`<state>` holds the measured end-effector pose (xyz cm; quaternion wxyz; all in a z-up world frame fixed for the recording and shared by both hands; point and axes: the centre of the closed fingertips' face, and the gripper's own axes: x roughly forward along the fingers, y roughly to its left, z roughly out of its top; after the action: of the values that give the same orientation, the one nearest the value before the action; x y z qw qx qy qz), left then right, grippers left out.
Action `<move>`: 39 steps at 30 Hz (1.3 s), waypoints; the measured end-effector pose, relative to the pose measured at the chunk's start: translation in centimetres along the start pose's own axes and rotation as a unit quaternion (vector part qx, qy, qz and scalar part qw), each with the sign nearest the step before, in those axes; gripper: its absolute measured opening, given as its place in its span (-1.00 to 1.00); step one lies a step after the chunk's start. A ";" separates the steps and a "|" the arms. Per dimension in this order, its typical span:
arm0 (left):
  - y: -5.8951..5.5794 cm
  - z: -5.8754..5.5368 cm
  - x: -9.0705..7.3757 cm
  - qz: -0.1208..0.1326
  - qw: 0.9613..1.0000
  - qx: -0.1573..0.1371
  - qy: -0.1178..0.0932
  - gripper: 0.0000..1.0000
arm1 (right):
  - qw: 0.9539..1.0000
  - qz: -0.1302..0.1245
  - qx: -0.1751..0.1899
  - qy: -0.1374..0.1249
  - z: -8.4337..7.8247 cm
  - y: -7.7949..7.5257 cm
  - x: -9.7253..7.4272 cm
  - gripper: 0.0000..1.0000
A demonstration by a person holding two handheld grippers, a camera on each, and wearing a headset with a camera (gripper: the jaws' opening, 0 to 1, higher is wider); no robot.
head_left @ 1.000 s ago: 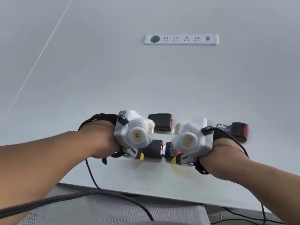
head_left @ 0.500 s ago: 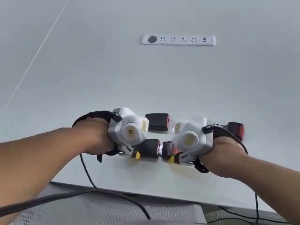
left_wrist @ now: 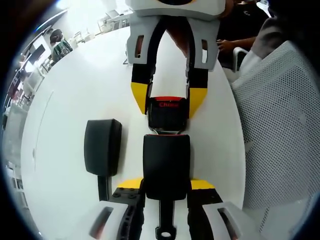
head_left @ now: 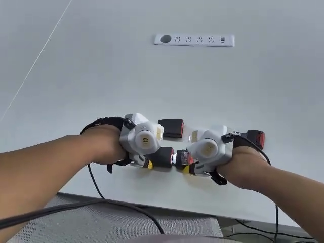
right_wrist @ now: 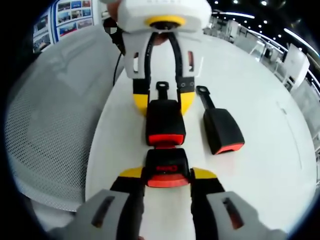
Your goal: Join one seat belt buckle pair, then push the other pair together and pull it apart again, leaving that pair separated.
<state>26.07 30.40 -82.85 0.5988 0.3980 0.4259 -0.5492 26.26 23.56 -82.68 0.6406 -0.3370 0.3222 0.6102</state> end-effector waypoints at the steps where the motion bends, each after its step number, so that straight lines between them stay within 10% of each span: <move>1: 0.0 0.0 0.0 0.000 1.000 -0.002 0.001 -0.33 | 1.000 0.000 -0.002 0.000 0.0 0.1 0.0 -0.30; 23: 2.0 1.4 -3.8 0.040 0.998 -0.020 -0.032 -0.24 | 0.999 -0.005 0.004 -0.042 1.8 0.1 -3.1 -0.30; 39: 6.8 5.0 -3.1 0.069 0.996 -0.017 -0.050 -0.20 | 0.998 -0.039 0.037 -0.015 -4.7 -4.3 -7.1 -0.34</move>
<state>33.07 27.20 -78.22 0.6621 0.3887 0.3764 -0.5186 30.20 15.58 -79.31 0.6804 -0.3164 0.3217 0.5774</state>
